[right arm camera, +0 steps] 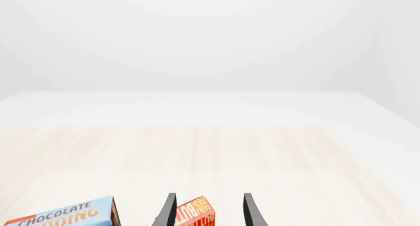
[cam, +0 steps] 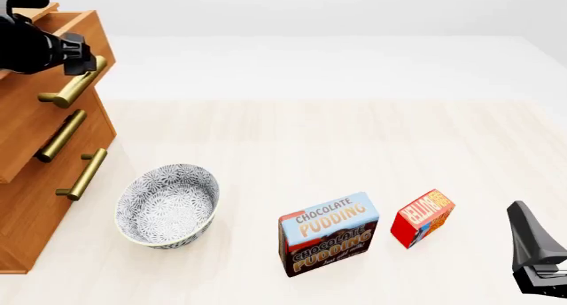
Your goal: Put the butter at the back in the top drawer of the cabinet and close it.
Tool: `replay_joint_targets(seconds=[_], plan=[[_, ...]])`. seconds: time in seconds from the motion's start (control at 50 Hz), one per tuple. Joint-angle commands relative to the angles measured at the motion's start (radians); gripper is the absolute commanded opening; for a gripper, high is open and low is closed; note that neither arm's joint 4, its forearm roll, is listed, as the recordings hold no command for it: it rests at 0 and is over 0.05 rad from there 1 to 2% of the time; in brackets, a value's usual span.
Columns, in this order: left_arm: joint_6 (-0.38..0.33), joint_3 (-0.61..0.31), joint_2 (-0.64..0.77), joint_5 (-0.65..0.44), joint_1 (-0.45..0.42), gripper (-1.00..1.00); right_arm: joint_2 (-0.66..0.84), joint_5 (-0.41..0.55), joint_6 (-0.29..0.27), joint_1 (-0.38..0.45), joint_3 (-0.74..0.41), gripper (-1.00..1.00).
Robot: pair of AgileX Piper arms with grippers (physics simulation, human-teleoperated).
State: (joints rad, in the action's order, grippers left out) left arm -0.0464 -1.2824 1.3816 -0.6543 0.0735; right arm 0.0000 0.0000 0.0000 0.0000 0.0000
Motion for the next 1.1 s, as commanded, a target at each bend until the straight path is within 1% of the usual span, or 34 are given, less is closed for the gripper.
replay_joint_targets(seconds=[0.02, 1.1], plan=[[-0.003, -0.011, 0.011, -0.007, -0.023, 1.0, 0.0, 0.0, 0.0, 0.0, 0.0, 1.0], [0.017, -0.078, 0.084, -0.003, -0.153, 1.0, 0.0, 0.0, 0.0, 0.0, 0.0, 1.0]])
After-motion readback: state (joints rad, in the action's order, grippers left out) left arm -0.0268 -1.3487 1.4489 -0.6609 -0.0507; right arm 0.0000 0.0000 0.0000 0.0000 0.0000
